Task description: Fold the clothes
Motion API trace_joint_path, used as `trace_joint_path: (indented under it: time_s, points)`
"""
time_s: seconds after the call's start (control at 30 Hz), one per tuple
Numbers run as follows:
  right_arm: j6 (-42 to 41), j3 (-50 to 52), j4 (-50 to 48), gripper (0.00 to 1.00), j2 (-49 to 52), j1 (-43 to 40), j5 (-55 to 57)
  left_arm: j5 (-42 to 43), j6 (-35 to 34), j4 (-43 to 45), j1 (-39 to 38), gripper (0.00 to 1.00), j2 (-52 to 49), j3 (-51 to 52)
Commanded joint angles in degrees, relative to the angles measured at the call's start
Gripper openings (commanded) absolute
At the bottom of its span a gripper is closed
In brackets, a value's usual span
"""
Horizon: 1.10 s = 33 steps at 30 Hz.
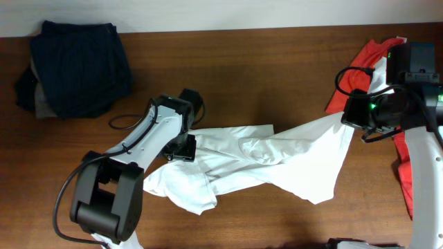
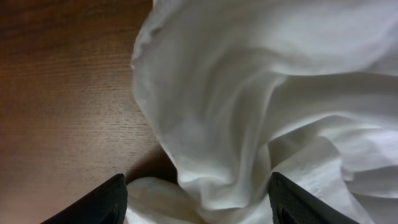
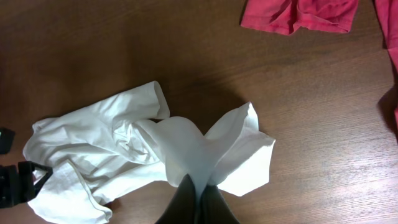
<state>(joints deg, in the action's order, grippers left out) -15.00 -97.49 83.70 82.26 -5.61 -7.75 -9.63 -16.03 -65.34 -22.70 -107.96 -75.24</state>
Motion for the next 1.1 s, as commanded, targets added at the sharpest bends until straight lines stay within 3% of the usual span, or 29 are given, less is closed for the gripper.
trace_joint_path:
  time_s: [0.0, 0.07, 0.1, 0.23, 0.27, 0.4, 0.53, 0.6, 0.77, 0.83, 0.87, 0.9, 0.97, 1.03, 1.07]
  points:
    - [0.2, -0.2, -0.1, 0.04, -0.1, -0.3, 1.0, 5.3, 1.8, -5.2, 0.3, 0.73, -0.3, -0.1]
    - [0.2, -0.2, -0.4, 0.04, -0.1, -0.3, 1.0, 5.6, 2.5, -6.3, 0.4, 0.72, -0.3, 0.2]
    - [0.2, -0.2, -0.5, 0.04, -0.1, -0.3, 1.0, 6.3, 2.9, -6.3, 0.4, 0.51, -0.3, 0.2]
    - [0.2, -0.2, -0.1, 0.04, -0.1, -0.3, 1.0, 6.9, 2.9, -6.3, 0.4, 0.17, -0.3, 0.2]
    - [1.2, -0.2, 0.1, 0.04, -0.1, -0.3, 0.9, 6.9, 2.9, -6.3, 0.4, 0.0, -0.3, 0.2]
    - [1.3, -0.2, 0.5, 0.04, -0.1, -0.3, 1.0, 9.6, 2.9, -9.8, 0.3, 0.01, 3.4, 0.2]
    - [1.3, -0.2, 0.3, 0.04, -0.1, -0.3, 1.0, 10.3, 2.8, -17.3, -2.0, 0.01, 19.8, 0.2]
    - [1.2, -0.2, 0.2, 0.04, -0.1, -0.3, 0.9, 10.4, -2.0, -21.9, -4.3, 0.01, 24.2, 1.4]
    - [1.2, -0.2, 0.2, 0.04, -0.1, -0.3, 1.0, 11.8, -10.1, -31.4, -15.7, 0.01, 24.4, 5.7]
    - [1.2, -0.2, -0.2, 0.04, -0.1, -0.3, 0.9, 12.9, -10.2, -31.1, -19.8, 0.5, 24.6, 5.9]
    - [1.1, -0.2, -0.5, 0.04, -0.1, -0.3, 0.9, 10.6, -10.3, -29.3, -19.8, 0.8, 24.6, 5.9]
    - [1.1, -0.2, -0.6, 0.04, -0.1, -0.3, 0.9, 7.7, -10.2, -24.5, -18.4, 0.99, 24.6, 5.9]
    - [1.1, -0.2, -0.5, 0.04, -0.1, -0.3, 0.9, 4.3, -9.4, -15.8, -14.3, 0.99, 24.6, 5.9]
    - [1.1, -0.2, -0.3, 0.04, -0.1, -0.3, 0.9, 4.2, -3.9, -6.3, -7.3, 0.99, 24.4, 5.9]
    - [1.1, -0.2, -0.3, 0.04, -0.1, -0.3, 0.9, 4.2, -2.1, -3.9, -4.4, 0.93, 23.8, 5.9]
